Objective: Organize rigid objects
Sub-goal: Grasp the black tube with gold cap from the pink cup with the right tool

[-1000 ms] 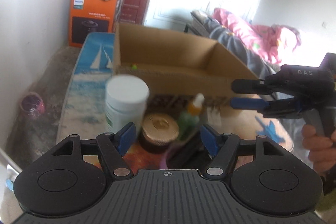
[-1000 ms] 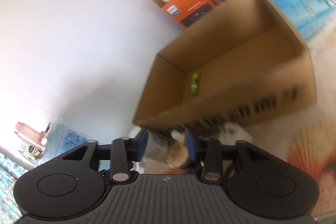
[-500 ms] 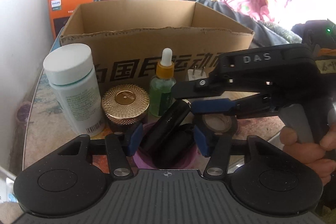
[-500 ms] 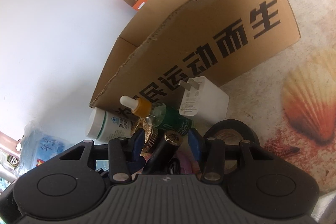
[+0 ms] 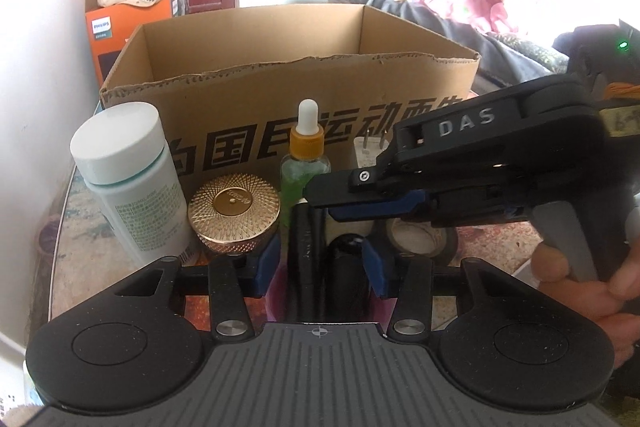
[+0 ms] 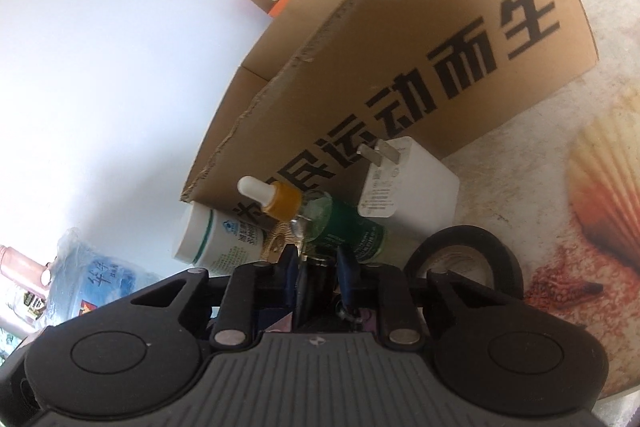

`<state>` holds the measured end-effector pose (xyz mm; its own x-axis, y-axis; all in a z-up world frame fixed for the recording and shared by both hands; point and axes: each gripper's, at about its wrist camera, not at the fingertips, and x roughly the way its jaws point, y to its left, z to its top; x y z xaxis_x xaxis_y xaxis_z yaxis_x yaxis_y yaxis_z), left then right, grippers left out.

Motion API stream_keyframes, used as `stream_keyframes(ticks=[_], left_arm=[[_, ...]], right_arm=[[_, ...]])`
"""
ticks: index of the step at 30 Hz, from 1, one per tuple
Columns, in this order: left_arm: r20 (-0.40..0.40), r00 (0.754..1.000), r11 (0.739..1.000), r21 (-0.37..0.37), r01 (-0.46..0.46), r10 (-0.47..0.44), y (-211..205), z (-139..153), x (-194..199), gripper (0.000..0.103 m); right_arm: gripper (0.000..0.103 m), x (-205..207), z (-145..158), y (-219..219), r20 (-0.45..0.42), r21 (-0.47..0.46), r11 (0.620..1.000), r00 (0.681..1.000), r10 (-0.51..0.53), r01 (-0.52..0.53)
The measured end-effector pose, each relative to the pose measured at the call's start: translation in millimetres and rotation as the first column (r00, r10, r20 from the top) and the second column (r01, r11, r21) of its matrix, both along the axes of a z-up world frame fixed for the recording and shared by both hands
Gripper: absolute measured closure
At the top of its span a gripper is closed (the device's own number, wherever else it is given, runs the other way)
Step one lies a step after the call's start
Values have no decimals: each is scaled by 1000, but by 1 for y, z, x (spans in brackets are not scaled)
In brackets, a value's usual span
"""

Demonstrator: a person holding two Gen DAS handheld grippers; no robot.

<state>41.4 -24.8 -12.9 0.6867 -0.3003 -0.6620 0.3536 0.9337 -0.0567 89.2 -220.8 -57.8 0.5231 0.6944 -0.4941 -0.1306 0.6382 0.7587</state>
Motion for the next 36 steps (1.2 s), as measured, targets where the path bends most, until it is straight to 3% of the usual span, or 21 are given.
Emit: stream_keyframes(ticks=[5, 9, 21, 25, 30, 36], left_arm=[[7, 1000, 1000, 5, -4, 4, 0, 0, 0, 74], [10, 1000, 1000, 6, -12, 12, 2, 0, -1, 80], [32, 999, 1000, 22, 18, -19, 1, -2, -6, 80], [31, 999, 999, 25, 22, -23, 1, -2, -6, 80], [44, 999, 999, 43, 18, -20, 1, 0, -8, 80], [62, 998, 998, 68, 17, -21, -4, 3, -12, 80]], right_arm=[[82, -3, 11, 7, 42, -24, 999, 999, 21, -20], [80, 2, 7, 9, 9, -35, 999, 1000, 23, -23], [66, 24, -1, 31, -1, -82, 992, 996, 94, -94], [67, 26, -1, 38, 24, -100, 987, 991, 130, -127], [79, 16, 6, 38, 73, -110, 986, 988, 136, -127], [79, 3, 16, 33, 131, -122, 982, 979, 158, -142]])
